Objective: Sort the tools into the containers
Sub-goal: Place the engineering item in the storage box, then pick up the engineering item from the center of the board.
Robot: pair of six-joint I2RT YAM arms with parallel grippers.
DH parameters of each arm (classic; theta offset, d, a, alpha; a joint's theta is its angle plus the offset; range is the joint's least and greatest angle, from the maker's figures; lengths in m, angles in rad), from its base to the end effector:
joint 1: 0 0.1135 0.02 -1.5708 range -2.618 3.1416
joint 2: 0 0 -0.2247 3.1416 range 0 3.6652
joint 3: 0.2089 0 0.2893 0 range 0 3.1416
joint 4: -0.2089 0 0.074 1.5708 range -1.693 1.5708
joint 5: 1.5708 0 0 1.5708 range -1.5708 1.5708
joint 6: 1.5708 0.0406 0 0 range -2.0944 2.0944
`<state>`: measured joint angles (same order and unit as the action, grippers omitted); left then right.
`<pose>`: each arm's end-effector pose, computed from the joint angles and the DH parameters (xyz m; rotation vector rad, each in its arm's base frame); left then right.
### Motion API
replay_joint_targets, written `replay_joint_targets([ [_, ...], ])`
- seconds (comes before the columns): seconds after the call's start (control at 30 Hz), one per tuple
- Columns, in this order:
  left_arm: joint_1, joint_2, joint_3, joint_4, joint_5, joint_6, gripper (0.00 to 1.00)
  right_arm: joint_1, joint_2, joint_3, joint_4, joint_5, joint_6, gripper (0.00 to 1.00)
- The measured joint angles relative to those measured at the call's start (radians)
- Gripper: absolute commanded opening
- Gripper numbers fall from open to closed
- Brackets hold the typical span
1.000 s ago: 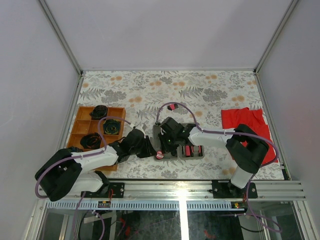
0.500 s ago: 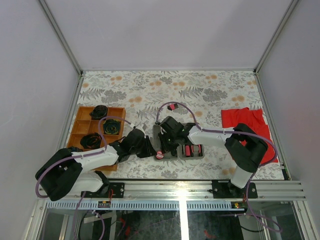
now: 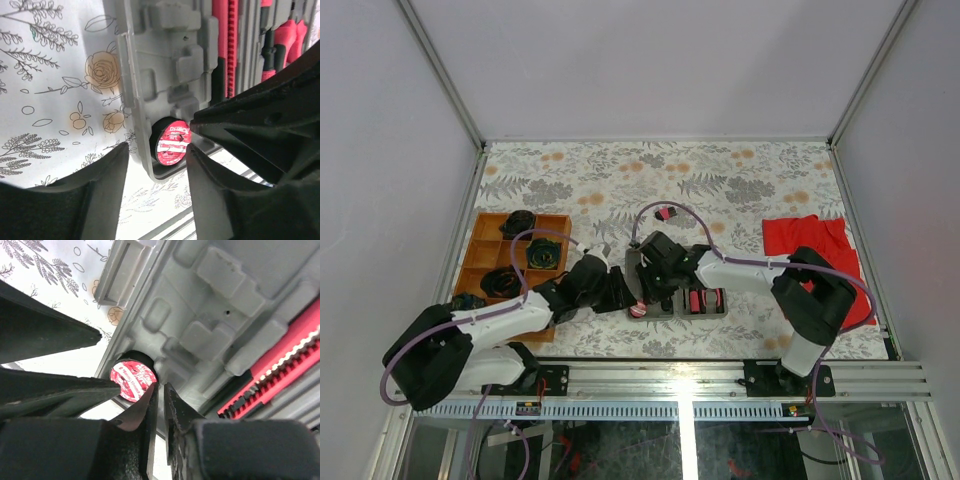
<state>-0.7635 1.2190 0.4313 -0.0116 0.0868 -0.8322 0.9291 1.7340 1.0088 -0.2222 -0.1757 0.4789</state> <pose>0.1887 -0.1855 0.0841 -0.0425 2.5417 -0.8160 0.2186 0.3044 0.0999 -0.6725 2.5964 0.7391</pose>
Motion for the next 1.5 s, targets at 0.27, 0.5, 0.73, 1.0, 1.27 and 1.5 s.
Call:
replay_joint_targets([
  [0.27, 0.000, -0.087, 0.051, -0.066, -0.054, 0.015, 0.62, 0.000, -0.126, 0.002, -0.033, 0.129, -0.019, 0.34],
  [0.5, 0.001, -0.200, 0.073, -0.161, -0.136, 0.020, 0.66, 0.000, -0.293, -0.023, -0.018, 0.299, -0.023, 0.49],
  [0.73, 0.040, -0.298, 0.095, -0.261, -0.209, 0.025, 0.71, -0.006, -0.382, -0.054, -0.031, 0.533, -0.031, 0.68],
  [1.0, 0.351, -0.303, 0.151, -0.328, -0.094, 0.081, 0.72, -0.179, -0.372, -0.019, -0.095, 0.570, -0.065, 0.72],
  [1.27, 0.481, -0.263, 0.276, -0.430, -0.011, 0.189, 0.75, -0.351, -0.187, 0.163, -0.084, 0.387, -0.079, 0.73],
  [1.5, 0.484, -0.248, 0.333, -0.476, -0.005, 0.284, 0.76, -0.367, 0.110, 0.416, -0.111, 0.280, -0.178, 0.78],
])
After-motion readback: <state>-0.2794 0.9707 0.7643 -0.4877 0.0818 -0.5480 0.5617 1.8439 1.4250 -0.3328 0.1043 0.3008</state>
